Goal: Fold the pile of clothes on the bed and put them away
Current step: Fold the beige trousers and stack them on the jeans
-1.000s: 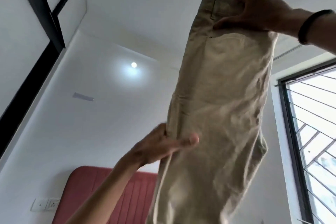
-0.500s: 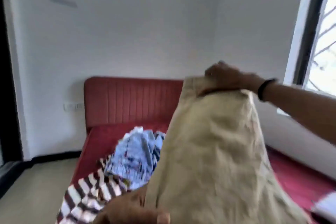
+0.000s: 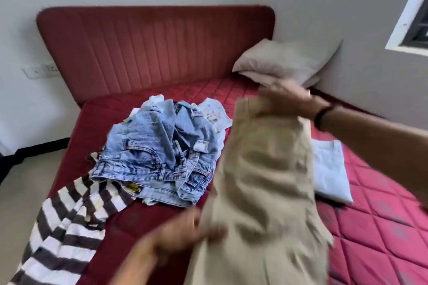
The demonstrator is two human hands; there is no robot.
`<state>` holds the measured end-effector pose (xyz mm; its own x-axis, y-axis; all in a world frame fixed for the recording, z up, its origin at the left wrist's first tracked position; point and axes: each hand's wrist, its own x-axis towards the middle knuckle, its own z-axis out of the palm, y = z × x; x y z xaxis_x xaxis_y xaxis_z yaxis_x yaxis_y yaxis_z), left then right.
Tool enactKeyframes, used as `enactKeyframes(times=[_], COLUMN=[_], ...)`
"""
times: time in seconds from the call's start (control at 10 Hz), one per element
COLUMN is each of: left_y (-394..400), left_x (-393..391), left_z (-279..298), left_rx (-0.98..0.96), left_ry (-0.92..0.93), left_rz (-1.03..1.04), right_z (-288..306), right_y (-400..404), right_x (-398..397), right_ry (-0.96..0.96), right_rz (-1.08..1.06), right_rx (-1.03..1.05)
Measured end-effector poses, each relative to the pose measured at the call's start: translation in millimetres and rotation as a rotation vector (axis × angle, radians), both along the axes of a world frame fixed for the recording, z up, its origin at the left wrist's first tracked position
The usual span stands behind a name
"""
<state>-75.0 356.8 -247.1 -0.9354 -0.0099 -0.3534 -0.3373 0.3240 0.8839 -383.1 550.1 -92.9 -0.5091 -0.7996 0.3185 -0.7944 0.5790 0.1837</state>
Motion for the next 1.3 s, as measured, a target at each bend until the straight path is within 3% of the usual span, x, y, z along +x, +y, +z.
enactKeyframes(times=[0.1,0.2,0.3,0.4,0.5,0.6,0.7,0.8,0.9,1.0,1.1,1.2,1.3], left_y=[-17,-38,-54,-67,-56,-44,-13,5,18,21,13,-11,-18], left_x=[-90,-138,-143,-112,-47,28,115,191,234,255,285,345,397], left_z=[0,-37,-75,-92,-77,-75,-56,-47,-9,49,85,82,62], left_rx=[0.257,0.309,0.225,0.346,0.178,0.213,0.388,0.429,0.265,0.301,0.344,0.210,0.049], left_ry=[0.003,-0.115,-0.184,-0.123,-0.052,-0.103,-0.192,-0.213,-0.042,0.117,0.125,-0.160,-0.477], left_rz=[0.235,0.286,0.265,0.292,0.296,0.345,0.375,0.488,0.263,0.249,0.217,0.081,-0.018], right_z=[13,-34,-141,-240,-273,-247,-225,-210,-180,-126,-96,-128,-207], right_y=[-24,-31,4,47,54,34,25,25,21,21,26,28,27], right_x=[-27,-2,83,212,310,376,418,433,444,461,496,546,589], right_ry=[-0.071,-0.351,-0.621,-1.312,-1.518,-2.132,-2.401,-2.212,-2.012,-1.984,-1.951,-2.169,-1.789], right_rz=[-0.201,-0.291,-0.333,-0.537,-0.699,-0.663,-0.585,-0.447,-0.191,-0.010,0.137,-0.057,-0.265], right_rx=[-0.359,-0.789,-0.929,-0.980,-1.080,-1.002,-1.143,-1.217,-1.197,-1.188,-1.219,-1.086,-0.758])
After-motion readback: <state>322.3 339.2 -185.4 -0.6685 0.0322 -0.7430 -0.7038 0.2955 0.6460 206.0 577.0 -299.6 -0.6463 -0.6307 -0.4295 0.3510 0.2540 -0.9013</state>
